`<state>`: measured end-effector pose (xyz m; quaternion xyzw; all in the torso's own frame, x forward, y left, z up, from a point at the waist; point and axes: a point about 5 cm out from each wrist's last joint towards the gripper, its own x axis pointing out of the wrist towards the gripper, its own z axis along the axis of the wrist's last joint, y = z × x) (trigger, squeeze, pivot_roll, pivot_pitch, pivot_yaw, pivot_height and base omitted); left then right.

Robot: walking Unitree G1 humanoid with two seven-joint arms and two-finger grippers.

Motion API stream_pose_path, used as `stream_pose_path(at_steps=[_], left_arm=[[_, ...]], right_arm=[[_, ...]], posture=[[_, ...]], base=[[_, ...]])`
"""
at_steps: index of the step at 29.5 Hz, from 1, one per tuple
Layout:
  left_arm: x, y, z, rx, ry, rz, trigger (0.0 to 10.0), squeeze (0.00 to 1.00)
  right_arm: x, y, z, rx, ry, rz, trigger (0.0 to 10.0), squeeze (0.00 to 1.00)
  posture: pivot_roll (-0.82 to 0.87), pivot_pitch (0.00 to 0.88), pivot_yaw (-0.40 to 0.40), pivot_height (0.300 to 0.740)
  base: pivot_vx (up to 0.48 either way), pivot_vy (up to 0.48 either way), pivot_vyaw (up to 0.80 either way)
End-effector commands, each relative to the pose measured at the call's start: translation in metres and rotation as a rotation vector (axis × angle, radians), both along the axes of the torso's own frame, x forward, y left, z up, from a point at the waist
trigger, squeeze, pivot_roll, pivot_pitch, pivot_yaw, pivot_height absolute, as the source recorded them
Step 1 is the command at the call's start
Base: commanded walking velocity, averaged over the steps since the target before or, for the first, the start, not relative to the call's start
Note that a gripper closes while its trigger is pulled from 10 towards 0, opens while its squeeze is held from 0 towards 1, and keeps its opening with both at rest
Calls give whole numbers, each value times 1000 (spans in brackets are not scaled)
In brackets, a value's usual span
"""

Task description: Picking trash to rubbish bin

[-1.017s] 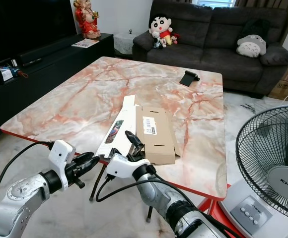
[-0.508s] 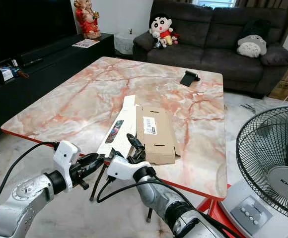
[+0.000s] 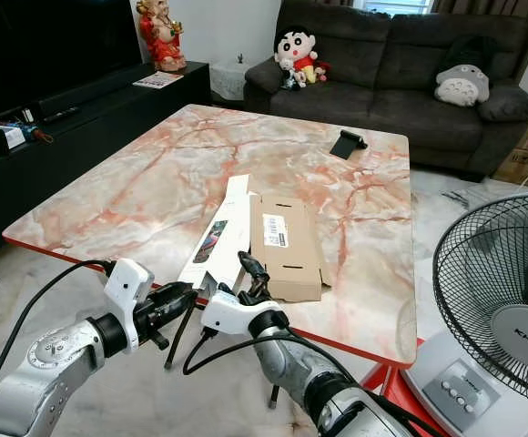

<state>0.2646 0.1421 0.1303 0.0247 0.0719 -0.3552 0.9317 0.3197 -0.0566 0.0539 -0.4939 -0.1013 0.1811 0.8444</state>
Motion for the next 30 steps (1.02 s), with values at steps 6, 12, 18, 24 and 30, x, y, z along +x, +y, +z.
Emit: stream_pose_path(at_steps=[6, 12, 18, 24, 30], left_arm=[[-3, -5, 3, 11, 0, -22, 10000, 0], [-4, -8, 3, 7, 0, -28, 10000, 0], [-5, -10, 3, 4, 2, -29, 10000, 0], [-5, -13, 4, -4, 0, -32, 10000, 0], [-5, -15, 4, -6, -1, -34, 10000, 0]], right_arm=[[1, 3, 0, -27, -5, 2, 10000, 0], [2, -1, -2, -41, 7, -21, 10000, 0], [9, -10, 2, -57, 2, -65, 10000, 0], [15, -18, 9, -33, -20, -99, 10000, 0], [17, -23, 11, -38, -24, -117, 10000, 0]], posture=[[112, 0, -39, 740], [116, 0, -38, 740], [113, 7, -40, 740], [112, 11, -42, 740], [104, 17, -43, 740]], base=[[0, 0, 0], [0, 0, 0], [0, 0, 0], [0, 0, 0], [0, 0, 0]])
